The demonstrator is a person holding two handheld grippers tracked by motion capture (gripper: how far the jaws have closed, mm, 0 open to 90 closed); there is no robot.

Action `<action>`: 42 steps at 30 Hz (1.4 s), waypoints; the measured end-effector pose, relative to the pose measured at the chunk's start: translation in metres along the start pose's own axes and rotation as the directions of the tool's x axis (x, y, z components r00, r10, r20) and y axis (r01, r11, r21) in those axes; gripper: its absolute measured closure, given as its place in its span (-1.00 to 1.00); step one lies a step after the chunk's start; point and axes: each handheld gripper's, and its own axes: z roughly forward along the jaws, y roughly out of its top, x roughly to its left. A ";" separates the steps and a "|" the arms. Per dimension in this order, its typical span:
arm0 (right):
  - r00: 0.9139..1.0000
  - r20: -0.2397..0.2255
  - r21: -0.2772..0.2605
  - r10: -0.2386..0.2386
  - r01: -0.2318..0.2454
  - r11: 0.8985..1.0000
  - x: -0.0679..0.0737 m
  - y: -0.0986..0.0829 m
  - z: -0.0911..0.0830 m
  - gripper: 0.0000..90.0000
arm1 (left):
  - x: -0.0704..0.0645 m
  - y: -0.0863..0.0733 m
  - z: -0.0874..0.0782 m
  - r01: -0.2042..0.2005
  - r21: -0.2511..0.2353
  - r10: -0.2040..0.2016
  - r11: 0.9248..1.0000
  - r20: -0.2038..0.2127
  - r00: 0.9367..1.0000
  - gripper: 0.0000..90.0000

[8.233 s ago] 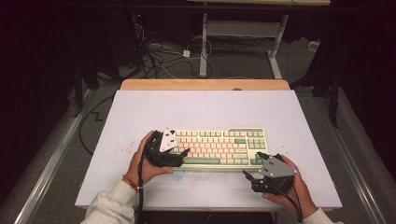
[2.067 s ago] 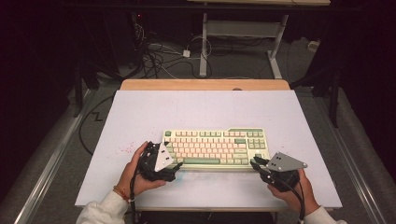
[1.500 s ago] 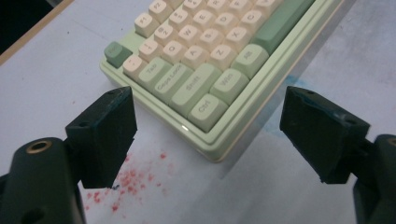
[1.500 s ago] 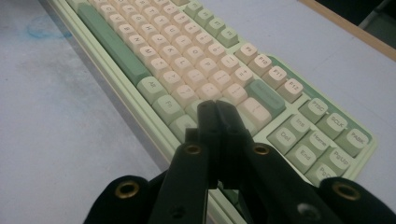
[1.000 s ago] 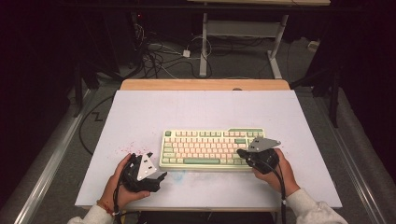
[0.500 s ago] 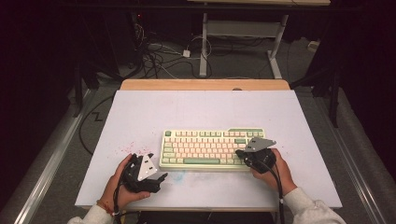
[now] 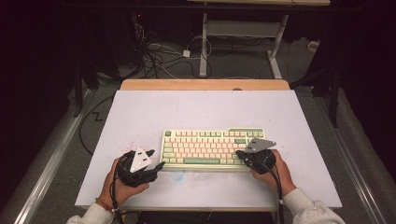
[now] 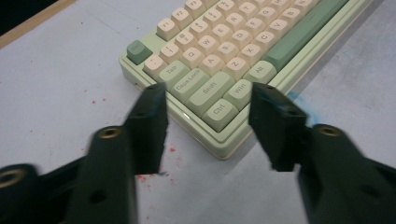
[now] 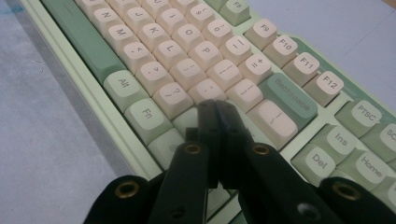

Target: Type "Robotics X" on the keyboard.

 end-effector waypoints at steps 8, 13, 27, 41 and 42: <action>1.000 0.003 -0.001 0.000 0.000 1.000 0.001 -0.001 -0.001 1.00 | 0.006 0.012 0.003 -0.008 0.027 0.008 1.000 0.014 1.000 0.92; 1.000 0.005 0.002 0.002 -0.002 1.000 0.001 0.000 0.000 1.00 | 0.009 0.024 0.008 -0.026 0.020 0.025 0.999 0.012 1.000 0.94; 1.000 0.010 -0.002 -0.006 0.006 1.000 0.002 -0.001 -0.001 1.00 | 0.007 0.047 0.028 -0.054 0.054 0.051 0.997 0.054 0.997 0.93; 1.000 0.012 -0.001 -0.006 0.006 1.000 0.002 -0.001 -0.001 1.00 | 0.003 0.062 0.047 -0.092 0.081 0.083 0.992 0.102 0.991 0.91; 1.000 0.013 -0.001 -0.006 0.006 1.000 0.002 -0.001 -0.001 1.00 | 0.003 0.063 0.049 -0.095 0.085 0.086 0.992 0.111 0.990 0.91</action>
